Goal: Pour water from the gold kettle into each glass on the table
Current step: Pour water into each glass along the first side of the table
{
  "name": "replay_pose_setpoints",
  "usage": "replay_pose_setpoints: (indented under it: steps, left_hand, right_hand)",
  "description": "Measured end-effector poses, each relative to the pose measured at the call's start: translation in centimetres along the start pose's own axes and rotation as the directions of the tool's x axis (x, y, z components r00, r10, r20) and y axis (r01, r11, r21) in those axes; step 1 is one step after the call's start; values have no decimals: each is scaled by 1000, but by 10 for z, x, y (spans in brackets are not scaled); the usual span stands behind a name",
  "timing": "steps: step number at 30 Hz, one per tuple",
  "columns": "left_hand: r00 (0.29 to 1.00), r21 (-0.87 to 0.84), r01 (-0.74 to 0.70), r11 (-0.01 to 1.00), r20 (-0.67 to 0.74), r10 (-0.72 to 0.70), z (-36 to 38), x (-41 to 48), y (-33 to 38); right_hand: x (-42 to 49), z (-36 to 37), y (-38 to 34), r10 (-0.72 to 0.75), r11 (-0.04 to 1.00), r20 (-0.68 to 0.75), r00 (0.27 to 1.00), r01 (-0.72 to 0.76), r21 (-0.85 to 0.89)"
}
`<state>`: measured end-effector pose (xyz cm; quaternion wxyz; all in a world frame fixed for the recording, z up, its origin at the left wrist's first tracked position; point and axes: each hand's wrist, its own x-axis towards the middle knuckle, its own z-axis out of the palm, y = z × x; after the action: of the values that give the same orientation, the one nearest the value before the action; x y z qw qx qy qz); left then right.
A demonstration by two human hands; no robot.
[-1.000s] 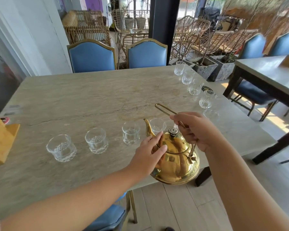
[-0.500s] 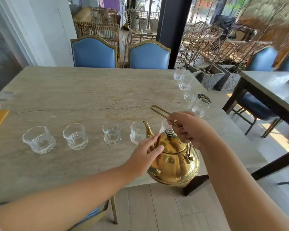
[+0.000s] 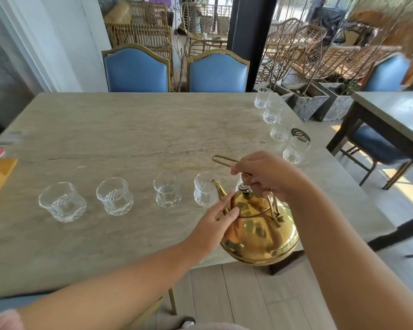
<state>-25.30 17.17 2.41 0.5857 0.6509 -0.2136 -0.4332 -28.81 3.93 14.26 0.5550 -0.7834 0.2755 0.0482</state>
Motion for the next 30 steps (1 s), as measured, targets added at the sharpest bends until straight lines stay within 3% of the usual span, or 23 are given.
replay_pose_setpoints:
  steps: [30]
  left_hand:
    - [999,-103,44,994,24,-42,-3,-13,20]
  right_hand:
    - [13,14,-25,64,980,25,998,-58,-189]
